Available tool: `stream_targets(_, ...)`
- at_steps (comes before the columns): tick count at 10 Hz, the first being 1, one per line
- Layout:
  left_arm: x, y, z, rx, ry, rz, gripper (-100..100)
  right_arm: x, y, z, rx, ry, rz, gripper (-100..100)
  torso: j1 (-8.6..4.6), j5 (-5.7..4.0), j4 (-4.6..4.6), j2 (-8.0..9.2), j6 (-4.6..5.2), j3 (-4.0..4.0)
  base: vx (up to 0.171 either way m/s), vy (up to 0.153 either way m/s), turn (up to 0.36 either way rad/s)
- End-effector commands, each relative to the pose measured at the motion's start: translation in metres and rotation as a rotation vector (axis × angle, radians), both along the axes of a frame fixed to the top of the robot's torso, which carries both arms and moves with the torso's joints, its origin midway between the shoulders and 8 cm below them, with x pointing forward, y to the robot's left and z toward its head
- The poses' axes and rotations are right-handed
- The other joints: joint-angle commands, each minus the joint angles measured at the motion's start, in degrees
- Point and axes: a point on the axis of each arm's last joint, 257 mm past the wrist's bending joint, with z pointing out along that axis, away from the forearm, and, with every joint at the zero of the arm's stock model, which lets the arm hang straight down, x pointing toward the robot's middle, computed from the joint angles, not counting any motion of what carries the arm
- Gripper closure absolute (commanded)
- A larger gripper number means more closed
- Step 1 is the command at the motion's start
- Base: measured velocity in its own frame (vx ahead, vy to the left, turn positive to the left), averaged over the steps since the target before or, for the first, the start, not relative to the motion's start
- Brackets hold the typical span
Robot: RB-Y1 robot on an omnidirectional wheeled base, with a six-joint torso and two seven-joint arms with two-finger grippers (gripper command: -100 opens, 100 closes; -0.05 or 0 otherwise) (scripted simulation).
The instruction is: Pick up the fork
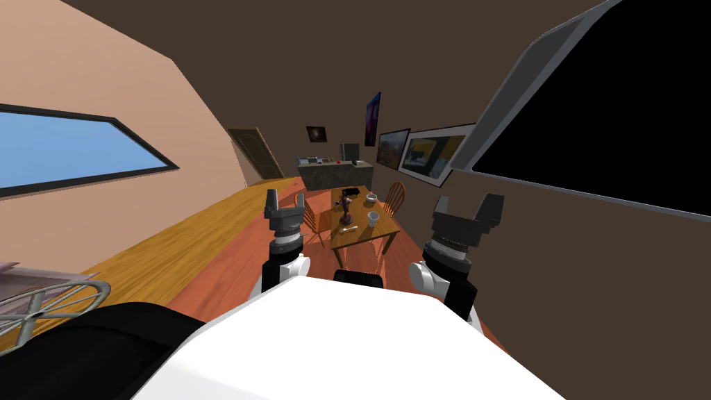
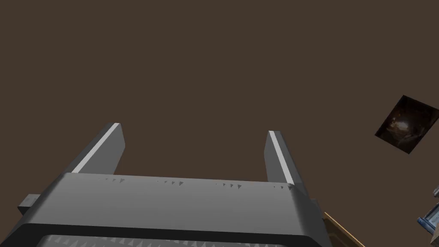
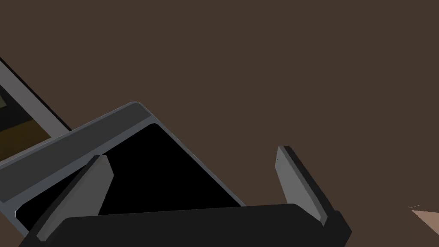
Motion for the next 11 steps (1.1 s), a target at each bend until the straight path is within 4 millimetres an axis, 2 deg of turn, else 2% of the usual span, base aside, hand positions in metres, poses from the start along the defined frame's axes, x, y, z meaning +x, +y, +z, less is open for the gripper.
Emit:
stream_targets(1,0.017,-0.002,-0.014,0.019,0.054,-0.016,-100,0.0,0.0,0.0,0.0,0.0,0.0,0,0.0,0.0,0.0,0.0,0.0,0.0,-0.017,-0.018,-0.087)
stream_targets(2,0.027,-0.003,-0.024,0.026,0.089,-0.022,-100,0.0,0.0,0.0,0.0,0.0,0.0,0,-0.04,-0.01,0.0,0.04,0.02,0.02,-0.024,-0.029,-0.092)
stream_targets(3,0.027,-0.003,-0.024,0.026,0.089,-0.022,-100,0.0,0.0,0.0,0.0,0.0,0.0,0,-0.08,-0.01,0.01,0.07,0.01,0.04,-0.019,-0.02,-0.014)
stream_targets(5,0.051,-0.002,-0.046,0.041,0.166,-0.033,-100,0.0,0.0,0.0,0.0,0.0,0.0,0,-0.09,-0.02,0.01,0.06,0.01,0.04,-0.028,-0.029,-0.084)
stream_targets(6,0.053,-0.002,-0.049,0.04,0.177,-0.032,-100,0.0,0.0,0.0,0.0,0.0,0.0,0,-0.12,-0.02,0.02,0.09,0.02,0.05,-0.029,-0.023,-0.033)
stream_targets(8,0.081,0.0,-0.073,0.052,0.264,-0.039,-100,0.0,0.0,0.0,0.0,0.0,0.0,0,-0.09,-0.02,0.02,0.09,0.01,0.05,-0.035,-0.035,-0.107)
stream_targets(9,0.085,0.001,-0.081,0.05,0.286,-0.037,-100,0.0,0.0,0.0,0.0,0.0,0.0,0,-0.14,-0.03,0.02,0.13,0.02,0.07,-0.035,-0.035,-0.039)
stream_targets(10,0.098,0.003,-0.095,0.056,0.328,-0.038,-100,0.0,0.0,0.0,0.0,0.0,0.0,0,-0.12,-0.03,0.03,0.13,-0.01,0.07,-0.04,-0.032,-0.096)
stream_targets(11,0.101,0.004,-0.099,0.054,0.347,-0.037,-100,0.0,0.0,0.0,0.0,0.0,0.0,0,-0.11,-0.03,0.03,0.13,0.02,0.08,-0.031,-0.024,-0.042)
